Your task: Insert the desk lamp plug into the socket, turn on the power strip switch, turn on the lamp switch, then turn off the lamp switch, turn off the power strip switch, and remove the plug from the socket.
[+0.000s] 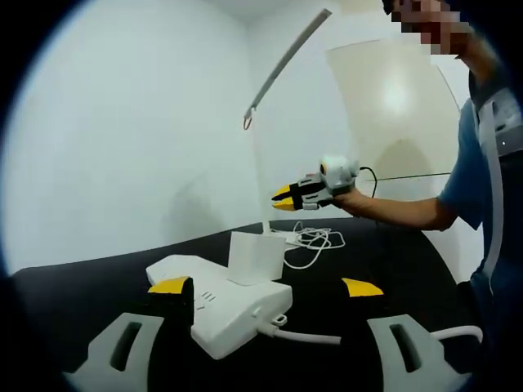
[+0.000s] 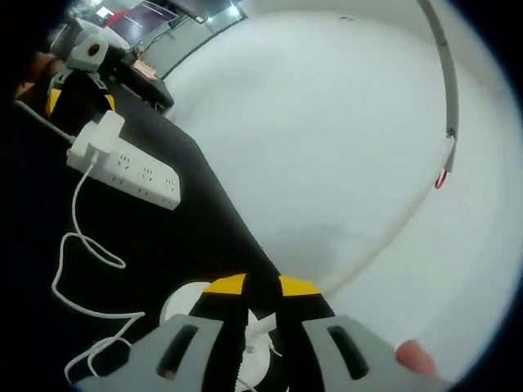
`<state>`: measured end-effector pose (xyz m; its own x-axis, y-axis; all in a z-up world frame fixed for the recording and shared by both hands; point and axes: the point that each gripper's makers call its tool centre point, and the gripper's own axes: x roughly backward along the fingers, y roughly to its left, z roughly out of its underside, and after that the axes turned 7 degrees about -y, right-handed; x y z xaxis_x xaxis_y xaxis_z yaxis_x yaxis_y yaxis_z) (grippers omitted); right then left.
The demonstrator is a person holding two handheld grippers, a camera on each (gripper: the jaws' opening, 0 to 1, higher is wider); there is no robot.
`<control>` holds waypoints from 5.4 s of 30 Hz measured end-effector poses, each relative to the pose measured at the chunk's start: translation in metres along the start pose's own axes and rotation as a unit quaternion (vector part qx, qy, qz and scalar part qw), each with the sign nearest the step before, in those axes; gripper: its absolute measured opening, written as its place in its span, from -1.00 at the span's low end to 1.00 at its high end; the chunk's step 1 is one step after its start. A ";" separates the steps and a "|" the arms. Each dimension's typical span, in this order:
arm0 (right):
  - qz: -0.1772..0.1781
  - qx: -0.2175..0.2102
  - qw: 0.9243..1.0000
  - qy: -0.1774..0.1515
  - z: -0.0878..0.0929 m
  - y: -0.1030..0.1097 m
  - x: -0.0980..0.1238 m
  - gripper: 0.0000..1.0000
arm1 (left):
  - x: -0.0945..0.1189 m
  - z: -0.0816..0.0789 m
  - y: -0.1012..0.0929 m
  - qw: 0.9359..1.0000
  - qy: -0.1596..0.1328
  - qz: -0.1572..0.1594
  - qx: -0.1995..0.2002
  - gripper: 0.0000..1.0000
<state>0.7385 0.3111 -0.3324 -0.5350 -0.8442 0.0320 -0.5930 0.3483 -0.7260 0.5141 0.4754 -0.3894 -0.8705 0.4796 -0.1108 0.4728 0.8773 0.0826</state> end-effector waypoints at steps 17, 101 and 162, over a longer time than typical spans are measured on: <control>0.028 -0.078 0.997 0.008 0.024 -0.002 0.006 -0.93 | -0.001 0.002 0.001 1.000 0.006 -0.005 0.000 0.36; -0.032 -0.192 0.979 0.055 0.066 0.044 -0.002 -0.96 | 0.000 0.008 -0.003 1.000 0.023 -0.002 -0.017 0.36; 0.011 -0.127 0.991 0.026 0.040 0.019 0.006 -0.93 | 0.001 0.008 0.001 1.000 0.021 -0.005 -0.018 0.35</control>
<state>0.7485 0.2964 -0.3737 -0.5751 -0.8160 0.0585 -0.7106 0.4629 -0.5299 0.5151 0.4770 -0.3976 -0.8806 0.4688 -0.0696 0.4594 0.8805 0.1171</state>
